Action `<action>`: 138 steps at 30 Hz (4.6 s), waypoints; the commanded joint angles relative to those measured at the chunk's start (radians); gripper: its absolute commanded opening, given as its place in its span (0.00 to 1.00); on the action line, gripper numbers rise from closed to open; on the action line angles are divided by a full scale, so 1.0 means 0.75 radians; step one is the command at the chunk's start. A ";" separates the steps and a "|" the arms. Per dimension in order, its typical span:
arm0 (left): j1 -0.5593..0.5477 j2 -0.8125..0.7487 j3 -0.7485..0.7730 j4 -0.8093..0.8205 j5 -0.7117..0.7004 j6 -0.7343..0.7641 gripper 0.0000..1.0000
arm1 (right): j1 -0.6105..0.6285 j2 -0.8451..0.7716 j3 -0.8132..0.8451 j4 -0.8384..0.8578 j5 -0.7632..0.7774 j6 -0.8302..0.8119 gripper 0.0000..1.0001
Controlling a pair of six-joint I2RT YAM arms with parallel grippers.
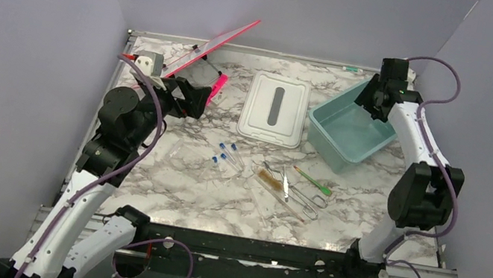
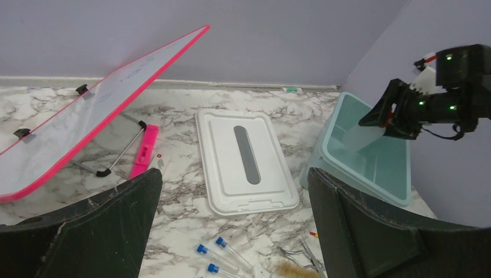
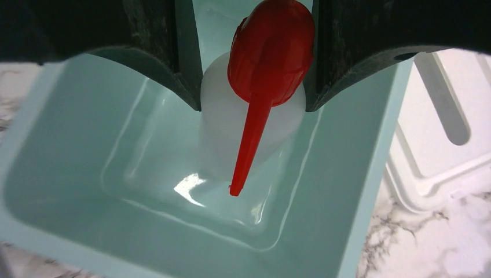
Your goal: Organize the chemistry lab equipment
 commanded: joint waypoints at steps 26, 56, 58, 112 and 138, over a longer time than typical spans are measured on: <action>0.007 0.148 0.108 0.032 0.049 -0.022 0.99 | -0.019 0.434 0.245 -0.050 -0.048 0.053 0.78; 0.006 0.094 0.007 -0.226 -0.082 -0.131 0.96 | 0.668 -0.326 -0.067 -0.011 -0.306 -0.215 0.78; 0.007 0.082 -0.008 -0.262 -0.091 -0.163 0.96 | 0.798 -0.292 -0.110 0.010 -0.287 -0.200 0.75; 0.007 0.015 0.086 -0.748 -0.468 -0.307 0.99 | 1.370 0.655 0.030 0.239 -0.042 -0.027 0.18; 0.007 0.023 -0.251 -0.067 0.592 -0.486 0.76 | 1.240 -0.307 -0.433 0.781 -0.337 0.509 0.17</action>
